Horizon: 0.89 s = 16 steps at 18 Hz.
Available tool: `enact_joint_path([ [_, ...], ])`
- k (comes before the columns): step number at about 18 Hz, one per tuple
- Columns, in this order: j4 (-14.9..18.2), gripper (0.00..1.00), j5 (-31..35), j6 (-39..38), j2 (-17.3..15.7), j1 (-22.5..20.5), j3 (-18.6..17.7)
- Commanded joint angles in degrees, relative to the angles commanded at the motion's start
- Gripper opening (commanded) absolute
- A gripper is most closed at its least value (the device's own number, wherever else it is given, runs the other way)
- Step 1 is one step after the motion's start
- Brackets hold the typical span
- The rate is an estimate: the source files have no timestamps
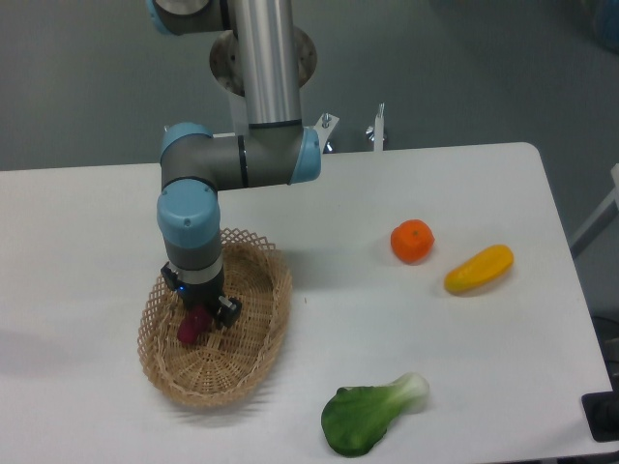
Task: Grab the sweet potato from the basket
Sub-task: 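Lower the gripper into the basket and close on the sweet potato, then lift the sweet potato up out of the basket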
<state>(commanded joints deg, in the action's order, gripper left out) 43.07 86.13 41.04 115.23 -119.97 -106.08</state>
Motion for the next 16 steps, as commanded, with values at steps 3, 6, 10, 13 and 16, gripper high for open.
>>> enact_joint_path([
  [3, 0.0, 0.26, 0.1, 0.1, -0.3, 0.0, 0.4],
  [6, -0.1, 0.20, 0.7, 0.3, -0.4, 0.0, 0.4],
  [10, 0.1, 0.18, 0.7, 0.7, -1.1, -0.1, 2.1],
  [13, 0.2, 0.17, 0.8, 1.0, -2.2, -0.9, 4.1],
  [16, 0.9, 0.18, 0.7, 1.2, -3.0, -3.3, 7.9],
])
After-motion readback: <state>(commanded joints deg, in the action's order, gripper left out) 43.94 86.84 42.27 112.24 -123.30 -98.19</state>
